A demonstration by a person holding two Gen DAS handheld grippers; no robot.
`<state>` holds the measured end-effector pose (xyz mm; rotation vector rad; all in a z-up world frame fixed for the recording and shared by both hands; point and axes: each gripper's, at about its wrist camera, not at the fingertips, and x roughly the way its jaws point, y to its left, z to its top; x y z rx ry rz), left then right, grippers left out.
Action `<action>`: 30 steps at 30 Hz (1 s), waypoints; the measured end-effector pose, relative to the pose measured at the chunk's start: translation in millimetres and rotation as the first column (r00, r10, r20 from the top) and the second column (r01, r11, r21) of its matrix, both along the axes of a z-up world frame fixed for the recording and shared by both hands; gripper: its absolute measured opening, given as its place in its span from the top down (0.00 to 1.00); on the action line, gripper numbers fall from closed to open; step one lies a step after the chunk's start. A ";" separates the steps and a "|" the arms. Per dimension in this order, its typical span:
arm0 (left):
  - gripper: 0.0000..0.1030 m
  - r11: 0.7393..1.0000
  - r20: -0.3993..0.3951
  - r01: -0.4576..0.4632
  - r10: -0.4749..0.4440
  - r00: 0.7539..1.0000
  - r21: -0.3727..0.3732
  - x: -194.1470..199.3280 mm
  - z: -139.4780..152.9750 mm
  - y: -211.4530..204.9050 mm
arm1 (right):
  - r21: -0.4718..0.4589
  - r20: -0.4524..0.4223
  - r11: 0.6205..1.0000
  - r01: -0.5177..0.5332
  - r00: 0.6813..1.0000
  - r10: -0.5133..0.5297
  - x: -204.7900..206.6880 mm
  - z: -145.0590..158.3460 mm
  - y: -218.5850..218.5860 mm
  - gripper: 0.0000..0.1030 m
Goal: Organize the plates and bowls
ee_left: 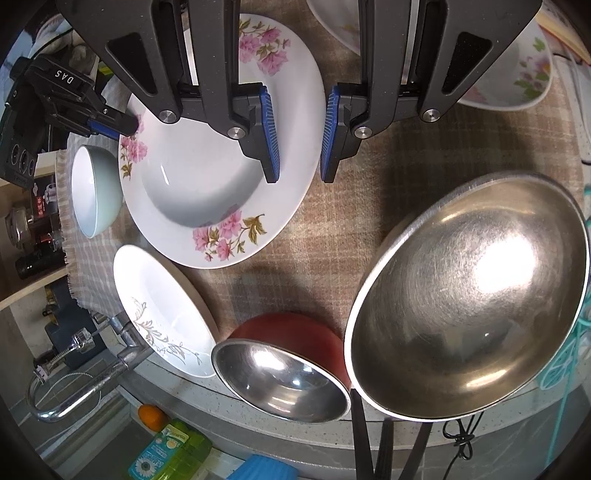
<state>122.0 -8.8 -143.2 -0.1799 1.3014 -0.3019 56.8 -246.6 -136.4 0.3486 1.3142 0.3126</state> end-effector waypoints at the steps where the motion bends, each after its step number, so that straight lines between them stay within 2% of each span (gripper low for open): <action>1: 0.80 1.000 -0.001 0.001 -0.001 1.000 0.001 -1.4 -0.2 0.2 | 0.000 -0.002 1.000 -0.002 1.000 0.002 -0.5 -0.1 0.0 0.78; 30: 0.80 1.000 -0.010 0.002 -0.002 1.000 0.026 -49.6 0.4 -10.1 | -0.007 -0.020 0.999 -0.049 0.999 0.048 -35.5 -1.1 -12.0 0.78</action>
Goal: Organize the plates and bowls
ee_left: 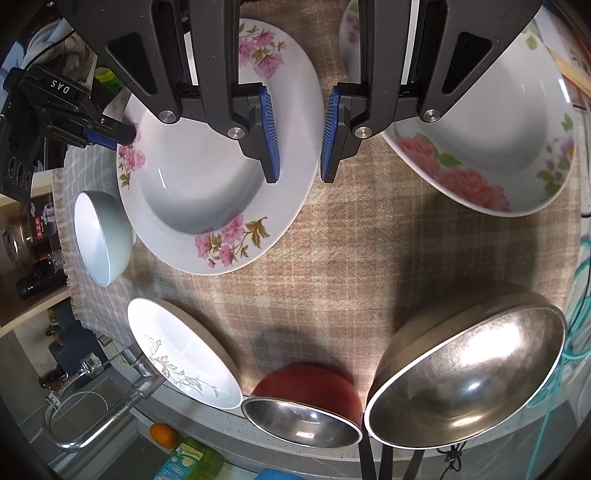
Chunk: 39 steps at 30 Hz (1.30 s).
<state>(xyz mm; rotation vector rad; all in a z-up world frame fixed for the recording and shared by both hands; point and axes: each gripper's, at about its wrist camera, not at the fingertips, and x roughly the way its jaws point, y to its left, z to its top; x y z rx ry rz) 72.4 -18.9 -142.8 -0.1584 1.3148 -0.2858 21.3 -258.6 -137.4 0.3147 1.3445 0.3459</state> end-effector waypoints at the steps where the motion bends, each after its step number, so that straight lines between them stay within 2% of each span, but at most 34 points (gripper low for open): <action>1: 0.80 1.000 0.000 0.000 0.000 1.000 0.000 -0.4 0.0 -0.7 | 0.000 0.000 1.000 0.000 1.000 0.000 -0.5 0.1 -0.2 0.78; 30: 0.80 1.000 -0.002 0.012 -0.012 1.000 0.004 -4.7 0.1 -5.1 | -0.013 -0.006 1.000 -0.008 1.000 0.008 -4.9 1.0 -0.7 0.77; 39: 0.80 1.000 0.006 0.007 -0.007 1.000 0.013 -6.5 1.4 -5.7 | -0.060 0.015 0.998 -0.016 1.000 0.017 -4.3 6.3 4.1 0.73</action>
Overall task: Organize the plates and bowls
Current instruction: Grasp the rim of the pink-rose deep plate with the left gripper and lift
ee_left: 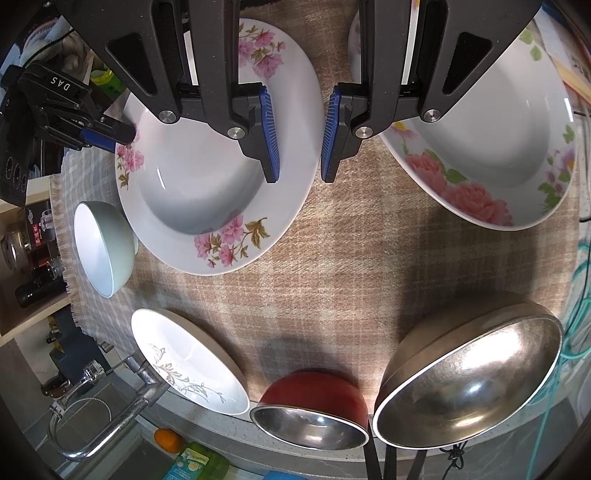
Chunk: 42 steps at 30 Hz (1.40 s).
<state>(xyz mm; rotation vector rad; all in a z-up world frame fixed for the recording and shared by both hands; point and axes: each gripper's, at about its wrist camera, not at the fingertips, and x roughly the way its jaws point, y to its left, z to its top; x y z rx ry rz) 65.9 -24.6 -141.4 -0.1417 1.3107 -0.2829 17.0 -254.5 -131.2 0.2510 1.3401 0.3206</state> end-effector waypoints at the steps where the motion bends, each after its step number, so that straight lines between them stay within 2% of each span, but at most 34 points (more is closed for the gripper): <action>1: 0.80 1.000 0.004 -0.004 0.004 1.000 -0.003 -0.7 1.1 0.9 | -0.011 0.012 1.000 0.001 1.000 -0.001 0.0 3.2 -0.2 0.72; 2: 0.80 1.000 0.007 -0.008 0.008 1.000 -0.004 -0.9 2.2 1.6 | -0.019 0.024 1.000 0.002 1.000 -0.001 0.4 6.5 -0.7 0.71; 4: 0.80 1.000 0.023 -0.020 0.020 1.000 -0.002 -1.6 6.6 5.0 | -0.032 0.048 0.999 0.005 0.999 -0.003 1.1 13.3 -2.2 0.58; 6: 0.78 0.999 0.040 -0.039 0.039 0.998 -0.002 -2.9 12.7 10.2 | -0.037 0.079 0.999 0.006 0.997 -0.004 2.4 21.5 -2.3 0.54; 12: 0.78 0.996 0.081 -0.086 0.086 0.993 -0.009 -12.3 28.2 27.7 | -0.036 0.131 0.999 -0.026 0.991 0.030 10.0 39.0 10.6 0.54; 18: 0.65 0.990 0.107 -0.142 0.142 0.984 0.001 -28.9 37.2 50.2 | -0.019 0.147 0.996 -0.092 0.985 0.094 18.3 44.7 40.4 0.54; 23: 0.64 0.979 0.119 -0.203 0.200 0.973 0.012 -42.8 41.1 74.8 | -0.007 0.153 0.988 -0.157 0.976 0.156 21.2 46.5 71.4 0.54; 42: 0.64 0.904 0.094 -0.426 0.422 0.902 0.024 -96.0 27.7 179.0 | 0.041 0.132 0.928 -0.371 0.923 0.363 38.1 33.3 190.6 0.54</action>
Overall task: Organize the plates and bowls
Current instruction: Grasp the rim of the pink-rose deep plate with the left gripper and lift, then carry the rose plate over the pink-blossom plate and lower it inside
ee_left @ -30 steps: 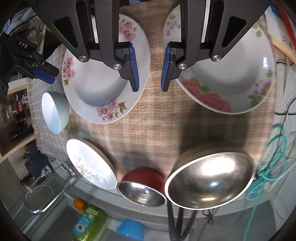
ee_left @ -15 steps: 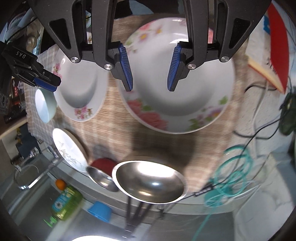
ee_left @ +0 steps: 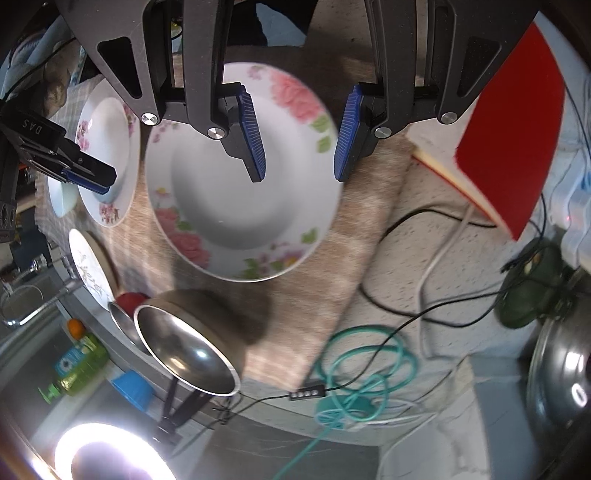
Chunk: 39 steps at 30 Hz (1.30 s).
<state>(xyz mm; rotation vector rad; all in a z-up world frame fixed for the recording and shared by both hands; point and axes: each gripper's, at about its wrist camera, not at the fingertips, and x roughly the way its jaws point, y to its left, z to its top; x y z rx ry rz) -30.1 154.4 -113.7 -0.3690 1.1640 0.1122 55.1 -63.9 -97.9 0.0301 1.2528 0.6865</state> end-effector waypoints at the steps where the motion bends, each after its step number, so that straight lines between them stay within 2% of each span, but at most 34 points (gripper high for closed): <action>1: 0.64 1.000 -0.001 -0.009 0.009 1.000 -0.002 -1.4 -1.1 3.4 | -0.001 -0.003 1.000 -0.007 1.000 0.007 0.9 -1.2 3.7 0.54; 7: 0.65 0.999 -0.021 -0.040 0.040 0.999 -0.033 -7.0 -12.0 14.6 | -0.005 -0.031 0.999 -0.042 0.999 0.042 10.8 -11.4 22.3 0.62; 11: 0.68 0.998 -0.029 -0.047 0.046 0.999 -0.049 -8.4 -17.2 16.2 | -0.015 -0.043 0.998 -0.058 0.997 0.057 16.3 -17.5 29.9 0.65; 13: 0.70 0.997 -0.036 -0.049 0.047 0.998 -0.062 -8.7 -19.7 15.9 | -0.017 -0.054 0.998 -0.061 0.997 0.060 18.7 -21.0 32.8 0.71; 15: 0.76 0.996 -0.044 -0.051 0.048 0.998 -0.076 -8.7 -23.1 16.2 | -0.017 -0.064 0.998 -0.066 0.996 0.065 21.2 -23.8 35.7 0.73; 21: 0.82 0.994 -0.055 -0.052 0.047 0.997 -0.098 -6.0 -29.5 17.6 | -0.023 -0.082 0.997 -0.071 0.994 0.069 24.2 -30.7 40.6 0.76; 28: 0.85 0.993 -0.059 -0.043 0.037 0.998 -0.106 -2.0 -32.2 14.1 | -0.012 -0.110 0.997 -0.076 0.991 0.075 26.3 -37.5 41.6 0.87; 39: 0.85 0.993 -0.053 -0.053 0.048 0.997 -0.107 -1.7 -31.2 15.4 | -0.030 -0.093 0.997 -0.076 0.993 0.073 22.2 -35.3 44.7 0.87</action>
